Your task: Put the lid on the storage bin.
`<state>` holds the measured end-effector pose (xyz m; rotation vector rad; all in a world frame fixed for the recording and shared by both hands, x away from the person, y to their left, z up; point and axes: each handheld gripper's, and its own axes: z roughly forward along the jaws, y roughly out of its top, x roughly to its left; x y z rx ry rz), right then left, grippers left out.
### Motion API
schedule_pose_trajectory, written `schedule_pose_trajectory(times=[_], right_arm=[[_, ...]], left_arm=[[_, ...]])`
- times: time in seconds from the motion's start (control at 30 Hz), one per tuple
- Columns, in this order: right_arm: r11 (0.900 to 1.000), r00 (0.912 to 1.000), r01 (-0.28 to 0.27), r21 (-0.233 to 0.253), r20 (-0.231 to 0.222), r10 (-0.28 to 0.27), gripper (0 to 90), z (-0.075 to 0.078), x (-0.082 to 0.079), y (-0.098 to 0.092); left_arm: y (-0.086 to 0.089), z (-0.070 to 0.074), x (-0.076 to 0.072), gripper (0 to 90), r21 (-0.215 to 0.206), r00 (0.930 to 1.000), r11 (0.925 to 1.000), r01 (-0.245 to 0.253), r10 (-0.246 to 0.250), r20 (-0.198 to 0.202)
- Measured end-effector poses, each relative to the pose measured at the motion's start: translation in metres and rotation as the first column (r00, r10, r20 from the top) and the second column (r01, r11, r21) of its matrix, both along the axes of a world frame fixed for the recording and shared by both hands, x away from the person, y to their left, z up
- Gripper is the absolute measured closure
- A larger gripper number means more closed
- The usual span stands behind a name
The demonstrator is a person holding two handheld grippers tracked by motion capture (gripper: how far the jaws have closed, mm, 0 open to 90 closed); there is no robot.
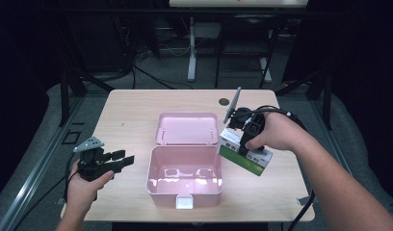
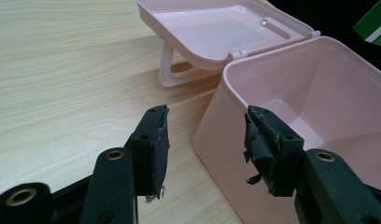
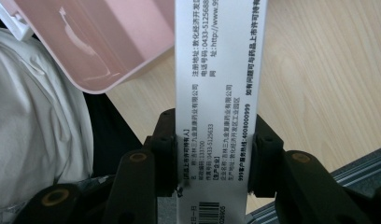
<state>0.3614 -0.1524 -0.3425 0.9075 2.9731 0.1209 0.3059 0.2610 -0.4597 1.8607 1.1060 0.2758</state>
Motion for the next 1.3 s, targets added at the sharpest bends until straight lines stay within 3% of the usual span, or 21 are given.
schedule_pose_trajectory(times=[0.57,0.8,1.3], right_arm=[[0.996,0.9955,-0.094,0.001,-0.015,0.094,61.1,-0.001,-0.007,0.04],[0.989,0.9892,-0.146,0.006,-0.018,0.146,61.1,-0.002,-0.009,0.061],[0.979,0.9789,-0.203,0.003,-0.023,0.203,61.1,-0.005,-0.01,0.091]], left_arm=[[0.002,0.001,0.0,49.6,-0.005,1.0,1.0,-0.002,0.002,0.002],[0.003,0.001,0.0,50.8,-0.013,1.0,0.9999,-0.003,0.003,0.004],[0.009,0.003,0.0,50.6,-0.024,0.9998,0.9996,-0.016,0.016,0.009]])
